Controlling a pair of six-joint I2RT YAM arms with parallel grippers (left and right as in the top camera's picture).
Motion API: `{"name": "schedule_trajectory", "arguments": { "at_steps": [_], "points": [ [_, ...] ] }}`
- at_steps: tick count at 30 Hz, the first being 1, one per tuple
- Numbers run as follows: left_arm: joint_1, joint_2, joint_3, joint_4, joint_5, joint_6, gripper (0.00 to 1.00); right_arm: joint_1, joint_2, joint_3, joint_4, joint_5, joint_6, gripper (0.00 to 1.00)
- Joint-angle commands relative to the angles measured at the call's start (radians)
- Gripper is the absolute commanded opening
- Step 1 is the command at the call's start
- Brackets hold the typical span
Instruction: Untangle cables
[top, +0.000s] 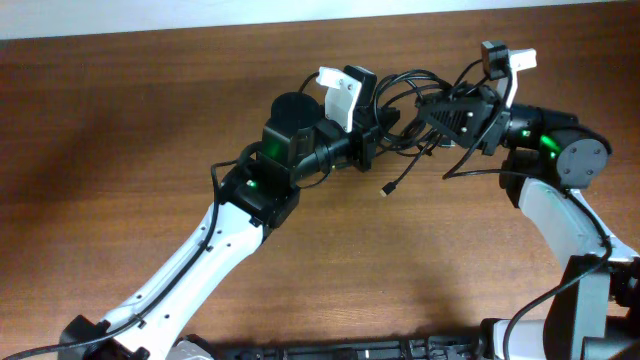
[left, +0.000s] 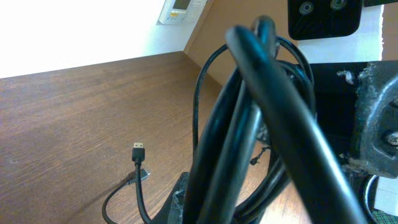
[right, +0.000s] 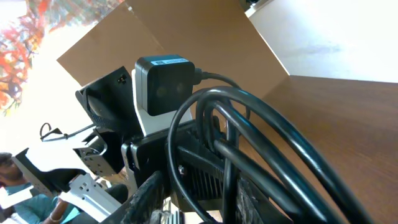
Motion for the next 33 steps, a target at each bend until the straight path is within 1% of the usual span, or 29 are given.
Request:
{"name": "schedule_trajectory", "arguments": {
  "at_steps": [1, 3, 4, 7, 9, 13, 17, 19, 22, 24, 25, 26, 28, 31, 32, 33],
  "points": [
    [0.011, 0.009, 0.006, -0.005, -0.018, 0.015, 0.00, -0.006, -0.007, 0.008, 0.024, 0.051, -0.004, 0.47],
    [0.010, 0.009, 0.006, -0.009, -0.018, 0.015, 0.00, -0.006, -0.007, 0.008, 0.024, 0.066, -0.024, 0.49],
    [0.010, 0.009, 0.006, -0.013, -0.018, 0.015, 0.00, -0.006, -0.007, 0.008, 0.024, 0.075, -0.024, 0.47],
    [0.010, 0.009, 0.006, -0.021, -0.018, 0.015, 0.00, -0.006, -0.007, 0.008, 0.024, 0.080, -0.024, 0.30],
    [0.010, 0.009, 0.006, -0.024, -0.019, 0.016, 0.00, -0.006, -0.007, 0.008, 0.024, 0.082, -0.024, 0.04],
    [0.017, 0.009, 0.006, -0.042, -0.051, 0.016, 0.00, -0.006, -0.007, 0.008, 0.024, 0.081, -0.024, 0.04],
    [0.070, 0.009, 0.006, -0.090, -0.076, 0.016, 0.00, -0.006, -0.007, 0.008, 0.024, 0.081, -0.016, 0.04],
    [0.108, 0.009, 0.006, -0.132, -0.158, 0.016, 0.00, -0.006, -0.008, 0.008, 0.026, 0.082, 0.018, 0.04],
    [0.128, 0.009, 0.006, -0.167, -0.251, 0.023, 0.00, -0.006, -0.008, 0.008, 0.033, 0.083, 0.069, 0.04],
    [0.128, 0.010, 0.006, -0.192, -0.326, 0.121, 0.00, -0.006, -0.008, 0.011, 0.033, 0.090, 0.101, 0.04],
    [0.128, 0.010, 0.006, -0.201, -0.346, 0.136, 0.00, -0.006, -0.010, 0.013, 0.033, 0.095, 0.108, 0.04],
    [0.128, 0.010, 0.006, -0.209, -0.352, 0.157, 0.00, -0.006, -0.011, 0.014, 0.033, 0.105, 0.116, 0.04],
    [0.128, 0.010, 0.006, -0.226, -0.352, 0.247, 0.00, -0.006, -0.012, 0.016, 0.032, 0.127, 0.119, 0.04],
    [0.128, 0.011, 0.006, -0.283, -0.352, 0.489, 0.00, -0.021, -0.013, 0.016, 0.033, 0.185, 0.149, 0.04],
    [0.128, 0.011, 0.006, -0.314, -0.352, 0.589, 0.00, -0.030, -0.013, 0.016, 0.033, 0.204, 0.165, 0.04],
    [0.128, 0.011, 0.006, -0.358, -0.352, 0.717, 0.00, -0.051, -0.013, 0.016, 0.033, 0.240, 0.190, 0.04]
  ]
}}
